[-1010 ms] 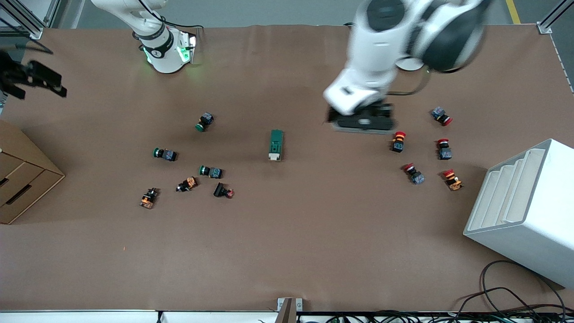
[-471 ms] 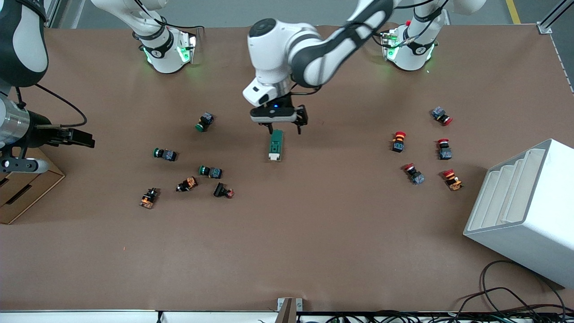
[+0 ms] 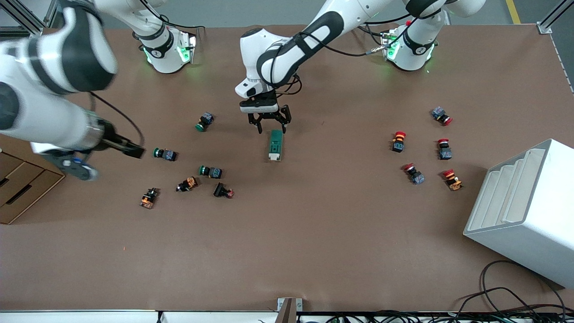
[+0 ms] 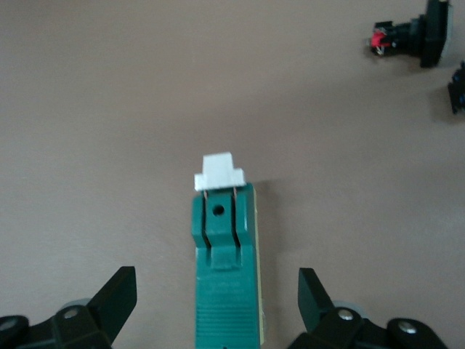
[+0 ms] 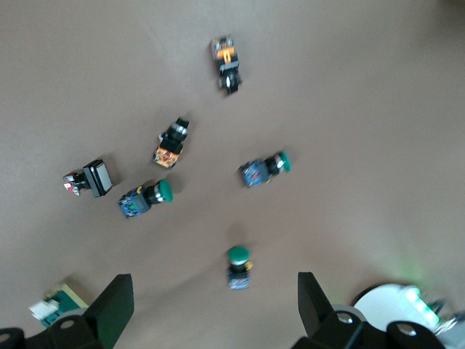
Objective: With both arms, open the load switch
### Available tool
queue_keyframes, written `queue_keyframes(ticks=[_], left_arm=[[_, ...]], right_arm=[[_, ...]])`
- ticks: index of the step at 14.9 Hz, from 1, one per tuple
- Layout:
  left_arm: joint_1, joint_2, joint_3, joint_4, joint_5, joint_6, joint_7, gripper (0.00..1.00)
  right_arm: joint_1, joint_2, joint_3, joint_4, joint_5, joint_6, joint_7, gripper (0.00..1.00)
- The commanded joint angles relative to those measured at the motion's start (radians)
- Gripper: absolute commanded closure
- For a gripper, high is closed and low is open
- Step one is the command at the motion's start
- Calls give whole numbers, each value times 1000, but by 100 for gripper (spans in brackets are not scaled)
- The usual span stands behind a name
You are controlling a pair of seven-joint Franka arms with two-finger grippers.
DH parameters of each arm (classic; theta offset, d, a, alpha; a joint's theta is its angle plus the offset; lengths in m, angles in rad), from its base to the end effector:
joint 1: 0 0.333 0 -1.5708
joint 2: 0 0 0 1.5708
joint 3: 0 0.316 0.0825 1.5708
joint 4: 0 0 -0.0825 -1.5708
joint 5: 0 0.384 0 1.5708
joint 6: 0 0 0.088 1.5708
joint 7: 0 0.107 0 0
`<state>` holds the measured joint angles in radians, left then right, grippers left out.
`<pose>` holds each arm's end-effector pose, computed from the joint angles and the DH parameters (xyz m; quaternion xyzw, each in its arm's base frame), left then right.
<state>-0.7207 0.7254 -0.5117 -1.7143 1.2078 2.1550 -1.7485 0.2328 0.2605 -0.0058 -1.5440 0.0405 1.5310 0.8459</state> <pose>0.2874 -0.6015 0.2032 -0.9512 0.0818 -0.2895 0.0686 0.5929 0.1419 0.4817 0.9428 -0.3035 -0.1271 0.0530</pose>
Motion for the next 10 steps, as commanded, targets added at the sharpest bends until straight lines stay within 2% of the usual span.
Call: queue_keyframes(ticks=[1,5,7,10], left_arm=[[-6,-27,4,-121,171,28,-148,2],[-42,-24,2,-180,369,26,-494,1],[-43,-20,6,-194,421,23,-519,1],[-26,-20,13,-240,567,19,-560,2]], right_arm=[[34,103,-6,53,68,3,221,0],[146,314,-6,244,76,3,560,0],[180,390,-5,323,82,3,674,0],[236,488,0,384,146,59,876,0]])
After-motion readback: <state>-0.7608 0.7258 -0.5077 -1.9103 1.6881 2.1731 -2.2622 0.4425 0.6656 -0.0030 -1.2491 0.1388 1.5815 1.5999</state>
